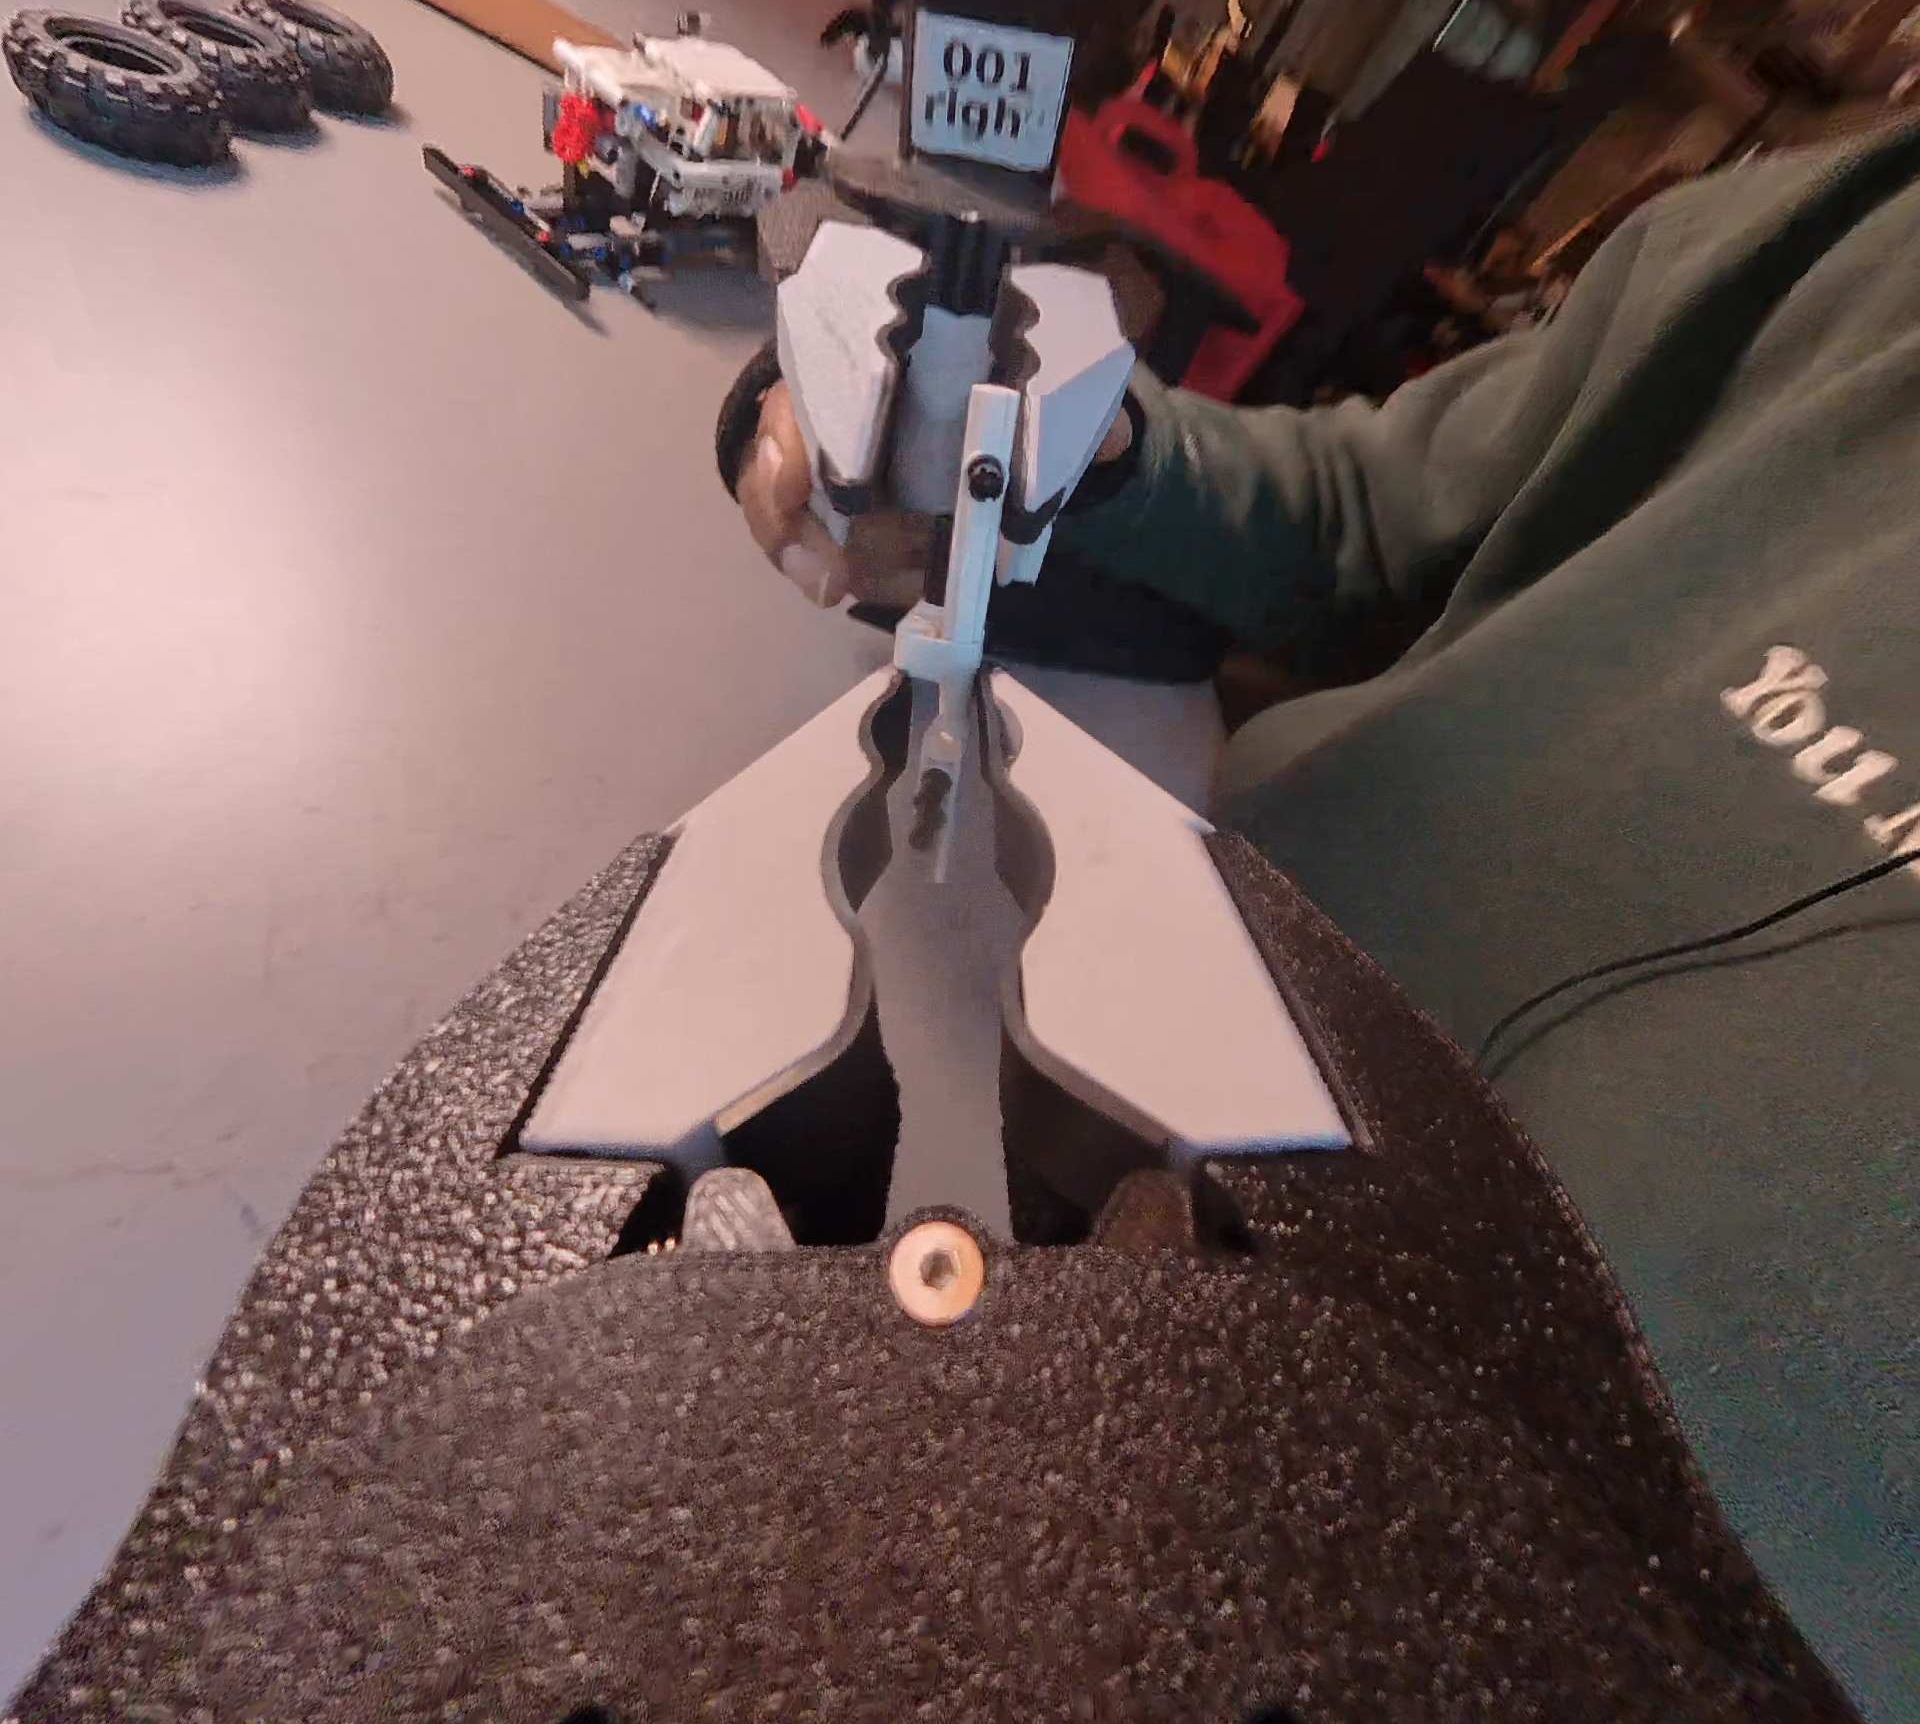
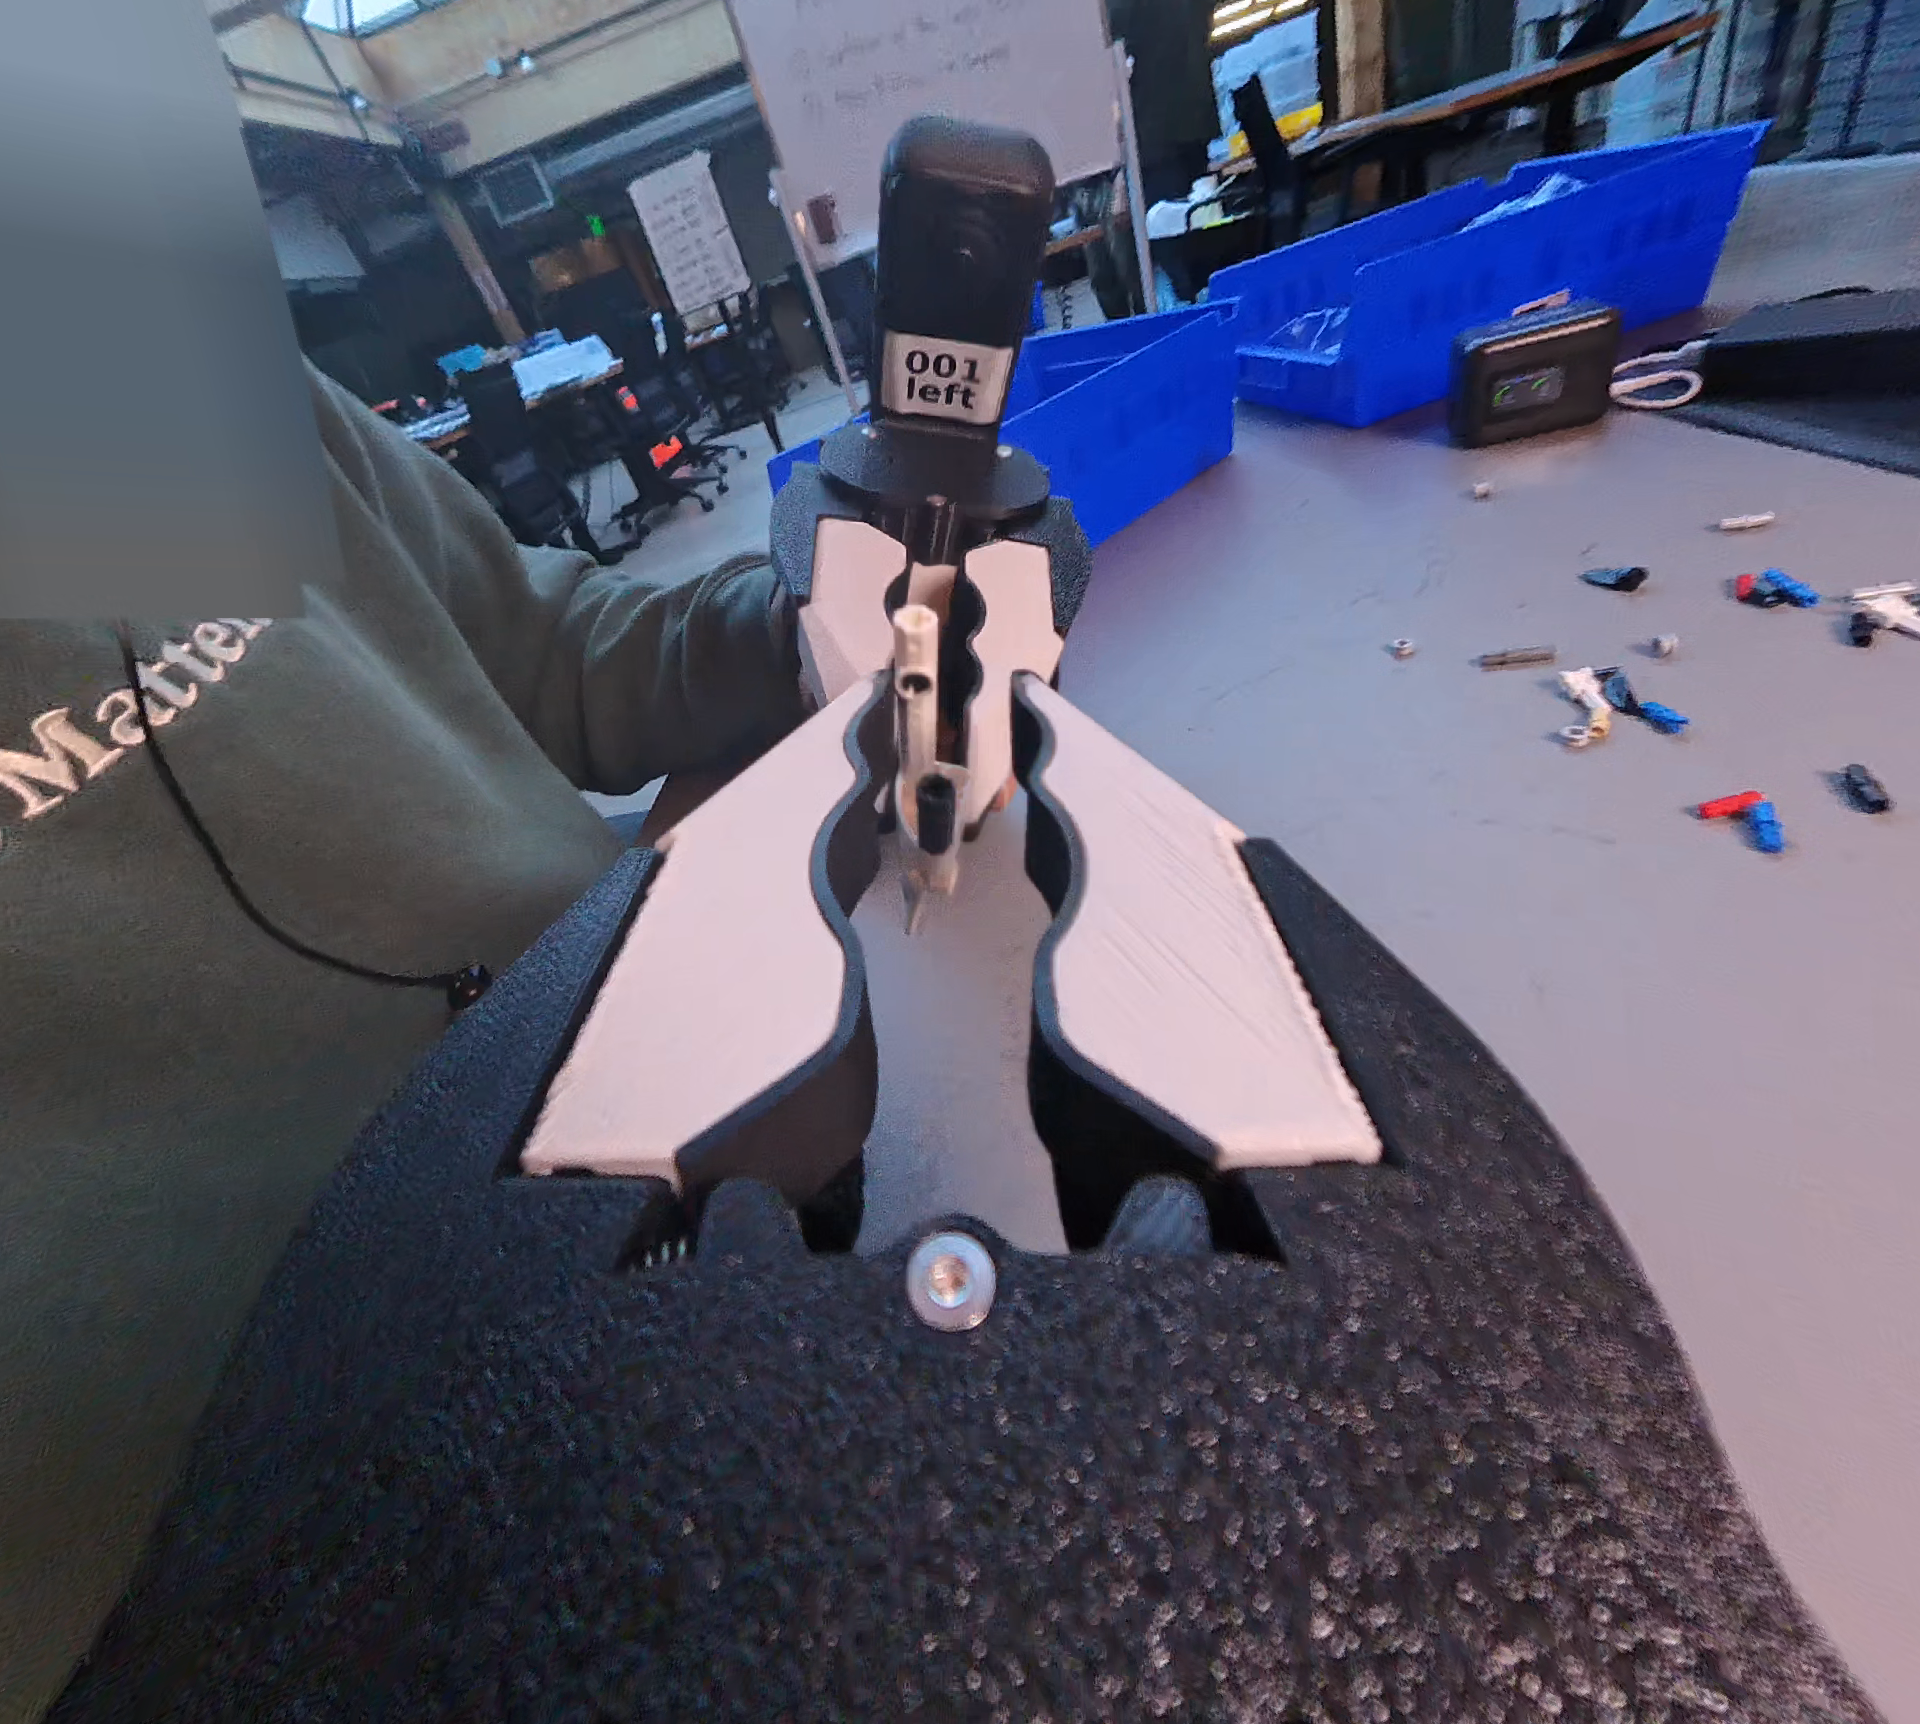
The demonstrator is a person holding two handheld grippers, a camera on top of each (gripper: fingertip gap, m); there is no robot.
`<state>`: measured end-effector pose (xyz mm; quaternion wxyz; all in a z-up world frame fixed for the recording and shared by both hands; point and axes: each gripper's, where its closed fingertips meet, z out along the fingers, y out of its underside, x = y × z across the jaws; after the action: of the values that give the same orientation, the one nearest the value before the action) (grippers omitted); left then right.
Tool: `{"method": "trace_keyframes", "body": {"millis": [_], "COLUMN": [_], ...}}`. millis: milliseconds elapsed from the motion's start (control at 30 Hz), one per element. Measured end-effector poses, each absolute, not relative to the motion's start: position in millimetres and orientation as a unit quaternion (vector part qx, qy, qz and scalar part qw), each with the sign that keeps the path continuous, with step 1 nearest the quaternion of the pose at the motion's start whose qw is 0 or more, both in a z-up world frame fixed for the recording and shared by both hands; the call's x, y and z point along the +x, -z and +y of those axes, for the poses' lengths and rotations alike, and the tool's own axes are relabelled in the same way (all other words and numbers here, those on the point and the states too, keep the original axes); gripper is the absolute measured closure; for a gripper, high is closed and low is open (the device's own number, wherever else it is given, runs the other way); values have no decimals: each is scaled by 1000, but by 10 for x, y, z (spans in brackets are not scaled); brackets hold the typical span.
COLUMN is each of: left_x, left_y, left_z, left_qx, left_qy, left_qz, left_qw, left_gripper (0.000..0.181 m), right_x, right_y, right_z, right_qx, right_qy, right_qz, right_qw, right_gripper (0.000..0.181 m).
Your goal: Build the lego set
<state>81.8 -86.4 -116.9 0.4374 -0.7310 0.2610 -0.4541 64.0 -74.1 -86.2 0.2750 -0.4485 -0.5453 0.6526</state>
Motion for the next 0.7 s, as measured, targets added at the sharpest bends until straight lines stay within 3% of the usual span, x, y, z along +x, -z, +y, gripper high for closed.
{"method": "trace_keyframes", "body": {"millis": [67,367,533,700], "left_x": [780,614,457,371], "left_y": [1040,823,876,873], "left_z": [-805,-606,-427,-239], "left_qx": [-711,-633,-637,-637], "left_qy": [502,620,583,558], "left_qz": [207,55,3,-27], "left_qw": [447,460,504,531], "left_gripper": [170,170,170,170], "right_x": [646,608,434,308], "right_y": [778,873,1045,1049], "right_z": [-626,-653,-434,-282], "right_qx": [-455,-473,-505,-540], "right_qy": [-655,-620,-447,-366], "right_qz": [-523,-536,-570,-547], "right_qw": [302,323,469,525], "right_gripper": [150,150,138,140]}}
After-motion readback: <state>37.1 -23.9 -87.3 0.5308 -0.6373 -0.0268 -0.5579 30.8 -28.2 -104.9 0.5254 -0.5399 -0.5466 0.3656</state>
